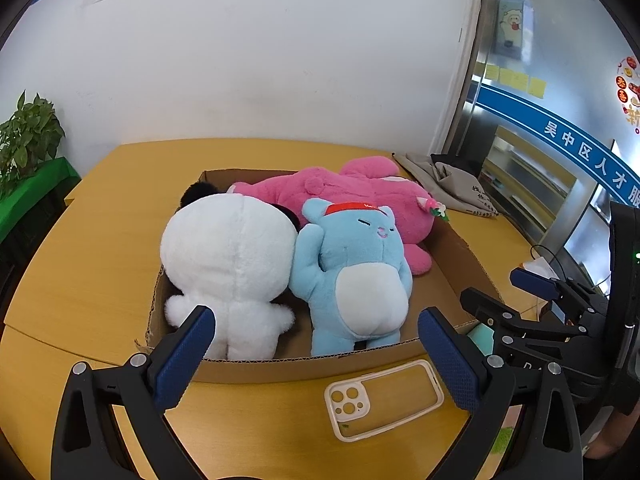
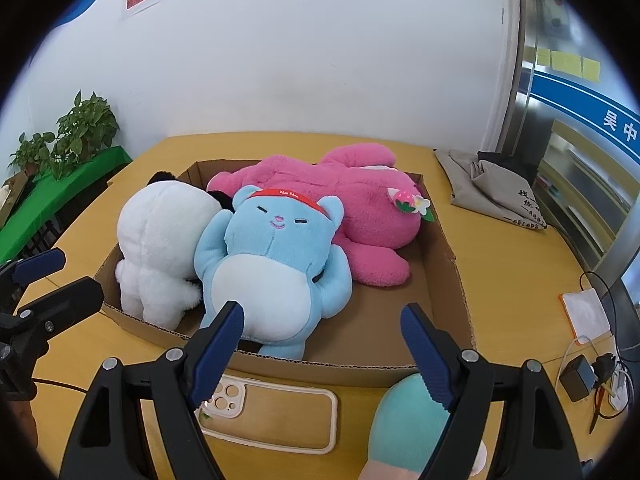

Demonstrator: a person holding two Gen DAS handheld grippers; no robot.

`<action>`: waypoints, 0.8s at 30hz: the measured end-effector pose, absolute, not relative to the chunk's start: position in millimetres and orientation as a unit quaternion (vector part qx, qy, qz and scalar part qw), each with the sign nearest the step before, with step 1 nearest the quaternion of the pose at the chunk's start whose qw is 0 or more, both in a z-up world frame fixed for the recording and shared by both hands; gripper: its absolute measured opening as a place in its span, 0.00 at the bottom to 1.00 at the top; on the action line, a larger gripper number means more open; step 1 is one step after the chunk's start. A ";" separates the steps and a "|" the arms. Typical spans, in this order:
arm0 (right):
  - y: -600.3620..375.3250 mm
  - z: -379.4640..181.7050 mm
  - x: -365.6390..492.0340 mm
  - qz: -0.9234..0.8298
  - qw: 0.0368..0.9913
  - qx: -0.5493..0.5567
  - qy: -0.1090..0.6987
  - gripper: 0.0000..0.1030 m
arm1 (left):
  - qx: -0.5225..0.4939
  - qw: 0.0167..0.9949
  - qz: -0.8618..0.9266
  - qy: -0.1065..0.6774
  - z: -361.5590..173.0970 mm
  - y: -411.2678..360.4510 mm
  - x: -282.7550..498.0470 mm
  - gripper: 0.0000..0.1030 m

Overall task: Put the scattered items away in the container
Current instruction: 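Withdraw both grippers and move them toward the teal-and-pink plush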

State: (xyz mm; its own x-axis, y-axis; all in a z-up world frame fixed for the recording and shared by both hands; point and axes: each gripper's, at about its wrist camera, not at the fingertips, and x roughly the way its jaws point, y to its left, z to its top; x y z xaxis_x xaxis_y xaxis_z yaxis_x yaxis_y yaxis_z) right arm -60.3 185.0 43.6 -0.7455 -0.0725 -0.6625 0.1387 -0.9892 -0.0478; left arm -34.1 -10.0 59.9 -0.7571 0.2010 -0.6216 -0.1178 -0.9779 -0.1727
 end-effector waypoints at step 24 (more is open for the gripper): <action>204.0 40.8 -58.6 -0.936 0.044 0.348 0.031 0.78 | -0.352 0.105 0.928 -0.070 57.9 -8.3 -34.3 1.00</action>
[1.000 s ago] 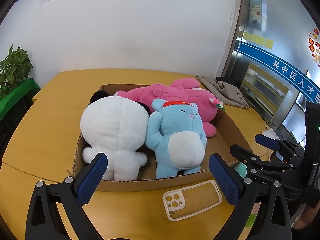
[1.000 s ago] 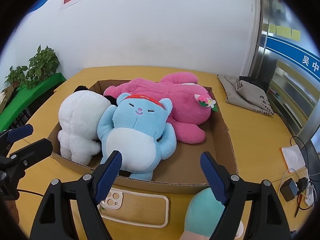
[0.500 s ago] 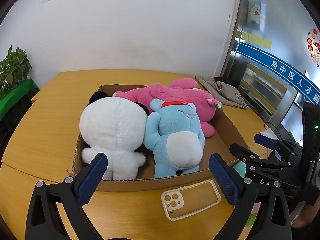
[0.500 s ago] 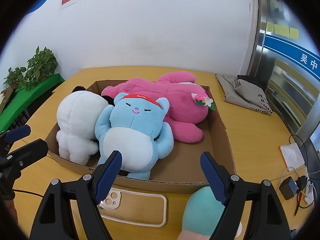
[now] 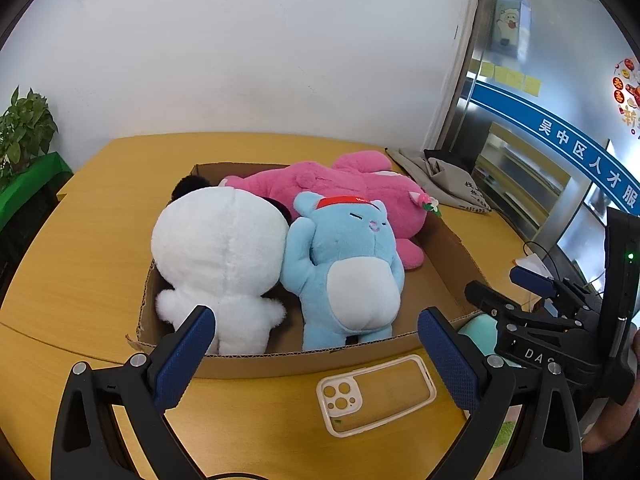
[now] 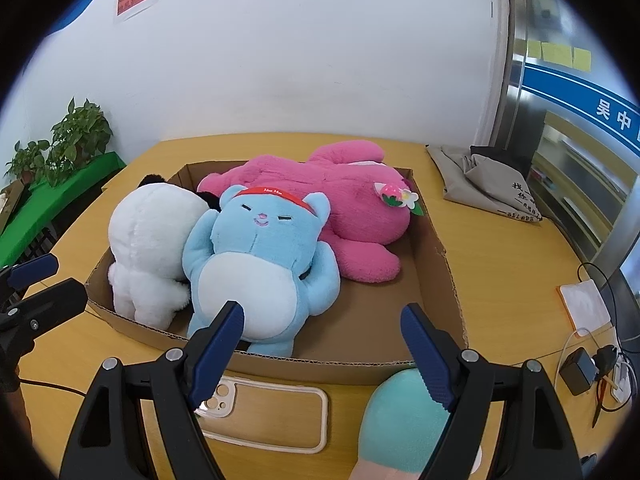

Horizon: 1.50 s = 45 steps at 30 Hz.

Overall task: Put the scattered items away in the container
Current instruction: 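Withdraw both grippers and move them toward the teal-and-pink plush, then close both grippers on the teal-and-pink plush and lift it, then carry the teal-and-pink plush into the box beside the blue plush and release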

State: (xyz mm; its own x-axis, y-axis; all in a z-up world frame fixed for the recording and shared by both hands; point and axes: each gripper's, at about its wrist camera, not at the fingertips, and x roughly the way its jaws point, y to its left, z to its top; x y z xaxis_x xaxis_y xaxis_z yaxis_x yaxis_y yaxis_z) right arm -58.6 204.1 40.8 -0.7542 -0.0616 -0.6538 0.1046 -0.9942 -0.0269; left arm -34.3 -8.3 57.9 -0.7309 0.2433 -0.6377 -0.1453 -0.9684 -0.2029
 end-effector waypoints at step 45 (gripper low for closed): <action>252.3 -57.5 21.1 -0.868 0.147 0.474 -0.010 0.65 | -0.546 0.314 0.766 -0.126 -49.6 141.6 -66.6 0.85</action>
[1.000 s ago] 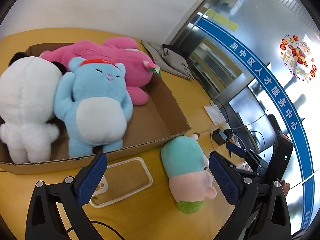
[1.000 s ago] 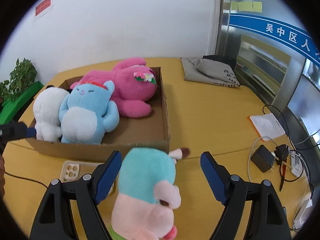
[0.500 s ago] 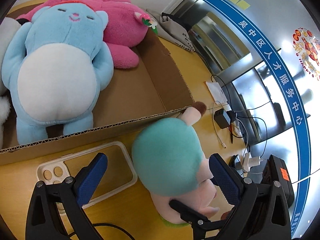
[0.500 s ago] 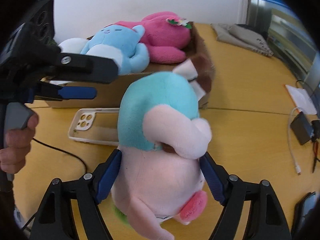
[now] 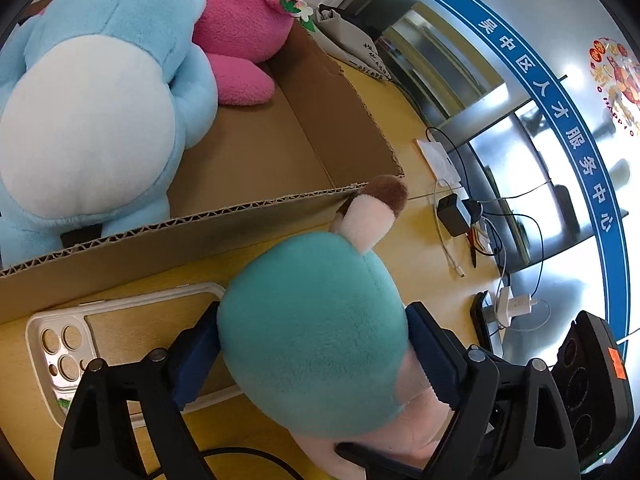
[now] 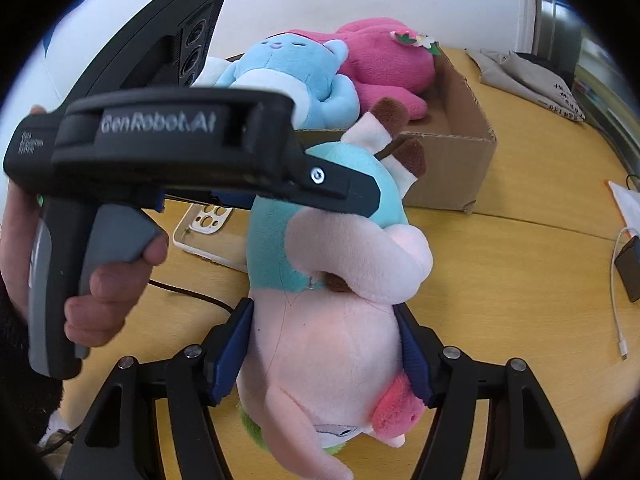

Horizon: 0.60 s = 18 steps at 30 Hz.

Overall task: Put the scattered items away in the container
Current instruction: 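Carry the teal-and-pink plush into the box beside the blue plush and release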

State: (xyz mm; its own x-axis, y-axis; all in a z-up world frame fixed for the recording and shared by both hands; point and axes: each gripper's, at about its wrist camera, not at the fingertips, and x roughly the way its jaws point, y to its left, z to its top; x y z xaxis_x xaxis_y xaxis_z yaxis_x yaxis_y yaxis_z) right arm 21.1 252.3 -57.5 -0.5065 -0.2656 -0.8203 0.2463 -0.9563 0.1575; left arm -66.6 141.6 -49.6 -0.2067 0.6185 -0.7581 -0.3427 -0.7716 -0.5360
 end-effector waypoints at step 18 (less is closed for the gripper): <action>246.4 10.8 37.9 -0.909 0.178 0.377 -0.031 0.58 | -0.441 0.328 0.830 -0.092 48.0 129.8 -56.2 0.72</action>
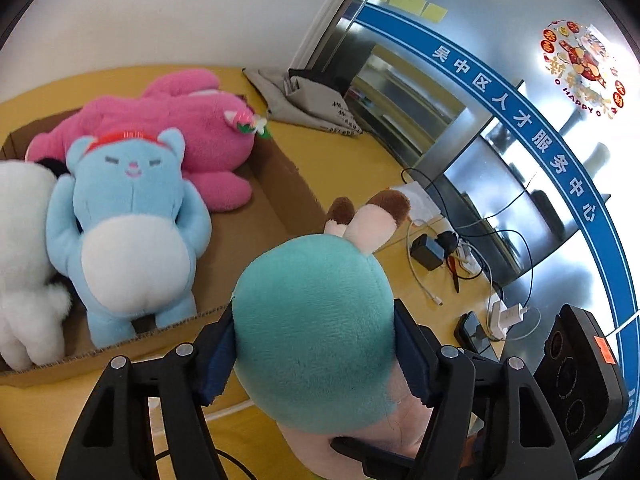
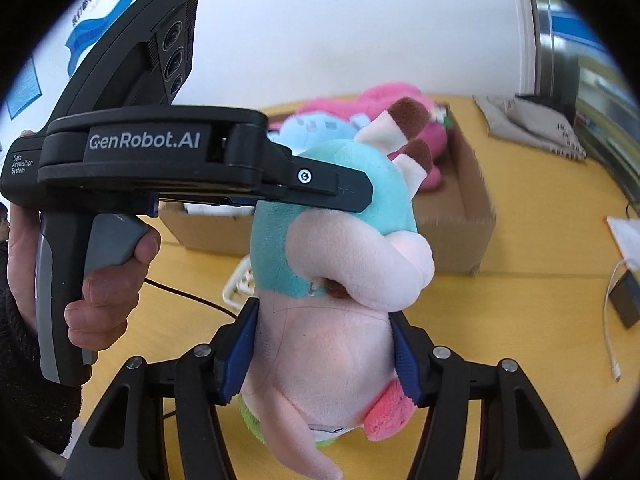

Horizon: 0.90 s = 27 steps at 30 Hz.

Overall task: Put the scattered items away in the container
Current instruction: 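Carry the teal-and-pink plush into the box beside the blue plush and release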

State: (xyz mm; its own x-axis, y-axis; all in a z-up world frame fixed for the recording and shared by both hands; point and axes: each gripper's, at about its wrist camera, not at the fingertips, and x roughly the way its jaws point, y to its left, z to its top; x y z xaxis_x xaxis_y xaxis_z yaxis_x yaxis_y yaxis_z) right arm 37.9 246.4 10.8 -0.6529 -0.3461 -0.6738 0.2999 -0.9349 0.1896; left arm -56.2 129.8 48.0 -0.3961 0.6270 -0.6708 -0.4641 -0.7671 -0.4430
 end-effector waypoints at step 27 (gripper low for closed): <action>320.9 -23.3 -154.6 -0.895 0.128 0.417 -0.091 0.58 | -0.510 0.314 0.799 -0.051 -27.6 204.4 -268.2 0.72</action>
